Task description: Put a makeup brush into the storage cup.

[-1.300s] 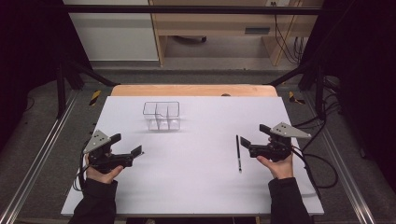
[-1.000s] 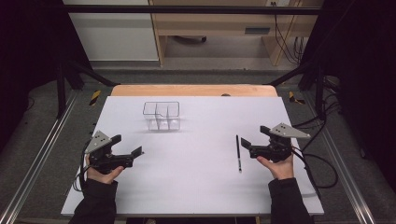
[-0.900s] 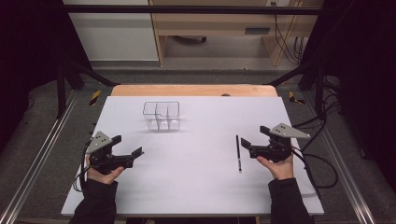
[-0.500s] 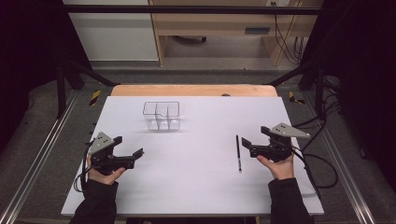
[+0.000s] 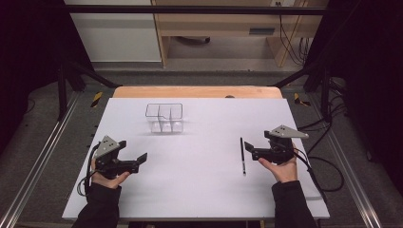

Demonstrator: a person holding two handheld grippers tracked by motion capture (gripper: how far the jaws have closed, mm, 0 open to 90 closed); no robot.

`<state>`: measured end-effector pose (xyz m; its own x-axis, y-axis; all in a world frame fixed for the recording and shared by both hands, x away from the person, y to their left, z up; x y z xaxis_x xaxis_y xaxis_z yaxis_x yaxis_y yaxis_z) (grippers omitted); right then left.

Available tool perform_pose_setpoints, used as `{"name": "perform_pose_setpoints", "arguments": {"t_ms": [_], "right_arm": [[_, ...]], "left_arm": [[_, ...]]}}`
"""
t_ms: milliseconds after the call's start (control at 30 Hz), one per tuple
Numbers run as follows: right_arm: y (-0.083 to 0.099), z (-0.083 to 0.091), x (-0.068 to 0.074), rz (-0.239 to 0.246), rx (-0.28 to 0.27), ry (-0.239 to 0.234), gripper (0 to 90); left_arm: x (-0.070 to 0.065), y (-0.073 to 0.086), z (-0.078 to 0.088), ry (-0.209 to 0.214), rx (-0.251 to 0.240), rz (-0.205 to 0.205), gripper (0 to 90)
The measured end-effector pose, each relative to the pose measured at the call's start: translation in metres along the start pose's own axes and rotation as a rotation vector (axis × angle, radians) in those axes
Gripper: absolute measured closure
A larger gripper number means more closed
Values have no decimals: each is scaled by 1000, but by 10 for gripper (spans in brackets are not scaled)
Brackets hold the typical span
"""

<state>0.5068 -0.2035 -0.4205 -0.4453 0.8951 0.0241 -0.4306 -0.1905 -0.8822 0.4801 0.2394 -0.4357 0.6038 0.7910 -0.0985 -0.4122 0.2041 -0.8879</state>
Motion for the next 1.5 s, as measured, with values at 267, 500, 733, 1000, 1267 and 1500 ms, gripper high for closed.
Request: {"name": "perform_pose_setpoints", "arguments": {"t_ms": [267, 500, 733, 1000, 1267, 1500], "right_arm": [[3, -5, 2, -9, 35, 8, 129], [9, -16, 4, 16, 89, 28, 135], [14, -24, 4, 28, 145, 52, 173], [22, -39, 4, 27, 231, 67, 223], [28, -51, 5, 36, 269, 65, 257], [32, -58, 5, 49, 296, 71, 292]], "left_arm": [[-2, 3, -3, 0, 16, -5, 46], [-3, 5, -6, 0, 27, -12, 47], [-4, 6, -6, 2, 28, -15, 48], [-4, 5, -5, 1, 23, -17, 55], [-3, 6, -5, -3, 29, -24, 59], [-1, 6, -4, -7, 30, -23, 61]]}}
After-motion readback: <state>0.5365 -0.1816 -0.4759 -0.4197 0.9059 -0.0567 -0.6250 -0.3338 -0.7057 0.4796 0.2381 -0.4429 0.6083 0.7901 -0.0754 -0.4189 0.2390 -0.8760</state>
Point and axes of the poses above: each handheld gripper's, and its own axes: z roughly backward along the jaws, y roughly out of its underside, x roughly to its left, the point moved 5 cm from there along -z, roughly forward along the jaws, and after that the axes turned 5 degrees about y, right-handed, at the moved point
